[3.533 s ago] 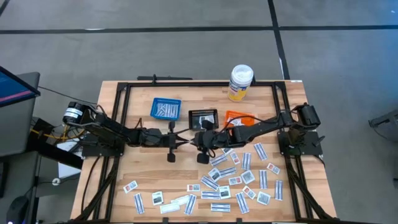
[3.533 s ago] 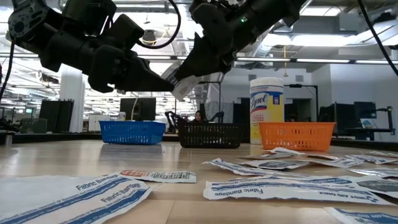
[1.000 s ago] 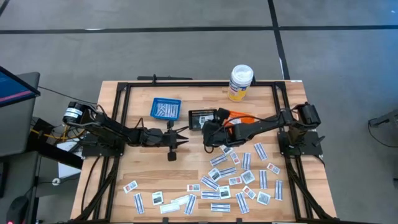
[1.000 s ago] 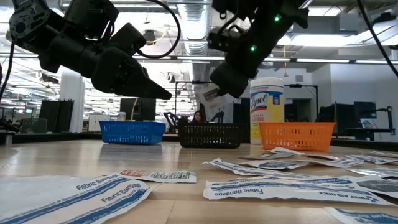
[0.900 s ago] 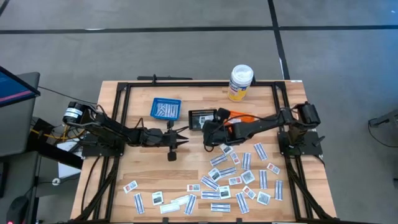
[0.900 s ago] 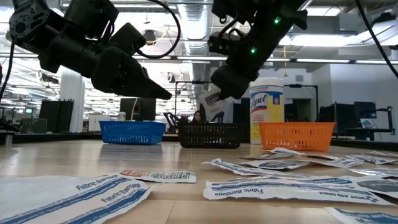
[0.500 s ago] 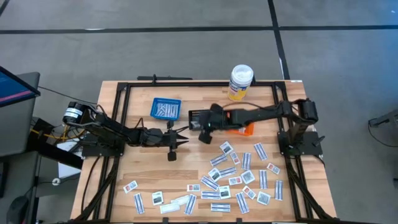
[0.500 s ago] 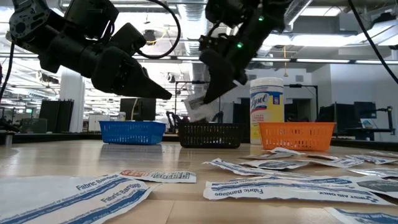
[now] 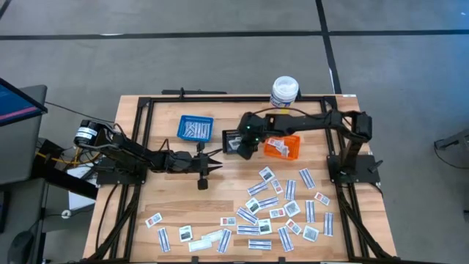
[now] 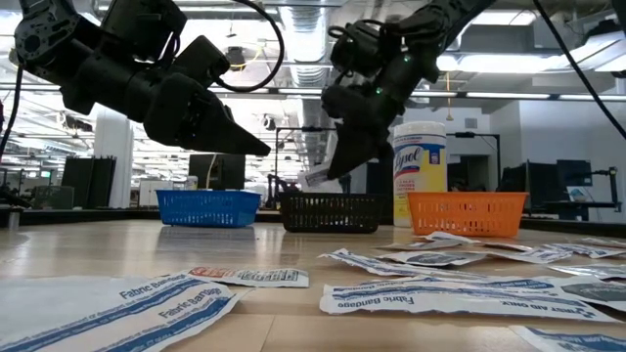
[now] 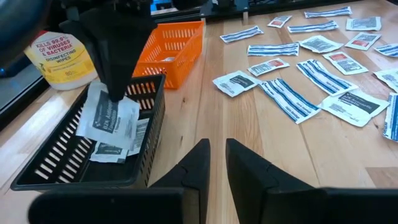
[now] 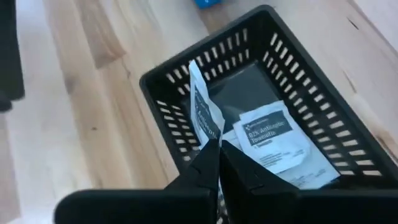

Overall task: Pick & Place First Aid Supplies
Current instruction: Put the towelette pack into the black bin, then put the bandage into the blue container

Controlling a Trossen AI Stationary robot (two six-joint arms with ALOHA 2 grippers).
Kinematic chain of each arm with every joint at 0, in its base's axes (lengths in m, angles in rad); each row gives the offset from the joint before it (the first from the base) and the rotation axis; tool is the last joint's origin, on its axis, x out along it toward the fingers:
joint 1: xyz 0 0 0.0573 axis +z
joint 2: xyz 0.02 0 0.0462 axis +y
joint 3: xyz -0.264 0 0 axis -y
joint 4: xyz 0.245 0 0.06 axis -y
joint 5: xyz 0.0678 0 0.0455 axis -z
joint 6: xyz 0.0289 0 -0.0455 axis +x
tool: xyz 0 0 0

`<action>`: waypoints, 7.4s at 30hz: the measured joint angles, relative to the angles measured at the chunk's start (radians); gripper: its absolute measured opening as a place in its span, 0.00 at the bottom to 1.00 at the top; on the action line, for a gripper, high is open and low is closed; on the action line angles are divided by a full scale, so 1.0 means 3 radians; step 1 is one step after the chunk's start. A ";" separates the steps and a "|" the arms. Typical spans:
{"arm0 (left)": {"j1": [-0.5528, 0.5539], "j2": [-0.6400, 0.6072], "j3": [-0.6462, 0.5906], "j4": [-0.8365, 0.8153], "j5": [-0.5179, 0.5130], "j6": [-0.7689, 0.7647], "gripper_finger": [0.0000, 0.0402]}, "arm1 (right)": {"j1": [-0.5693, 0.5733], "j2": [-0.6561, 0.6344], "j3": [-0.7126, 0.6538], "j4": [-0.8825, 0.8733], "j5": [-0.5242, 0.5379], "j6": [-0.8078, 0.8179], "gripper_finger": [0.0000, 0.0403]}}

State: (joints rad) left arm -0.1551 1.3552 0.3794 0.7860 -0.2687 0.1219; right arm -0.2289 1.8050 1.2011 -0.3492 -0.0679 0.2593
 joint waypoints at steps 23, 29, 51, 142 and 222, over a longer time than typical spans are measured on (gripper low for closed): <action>0.0001 0.0000 0.0001 0.0003 0.0003 0.0000 0.13 | 0.0556 -0.0004 0.0603 -0.1481 0.0314 -0.0559 0.21; 0.0000 0.0000 0.0001 0.0003 0.0010 -0.0081 0.13 | 0.1127 -0.0144 0.0574 -0.1739 0.0314 -0.0874 0.21; -0.0003 0.0000 0.0003 0.0023 0.0001 -0.0249 0.13 | 0.1873 -0.0923 -0.1477 0.0478 0.0680 -0.0696 0.21; -0.0014 -0.0009 0.0003 0.0350 0.0483 -0.0348 0.13 | 0.2195 0.0042 -0.0902 0.0444 0.0846 -0.0423 0.31; -0.0009 -0.0009 0.0001 0.0376 0.0479 -0.0521 0.13 | 0.1747 0.0005 -0.0600 -0.0090 0.0222 -0.0536 0.03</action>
State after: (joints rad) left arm -0.1577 1.3525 0.3798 0.8989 -0.1249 -0.0345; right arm 0.2951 1.8063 1.0210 -0.3763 -0.0013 0.0986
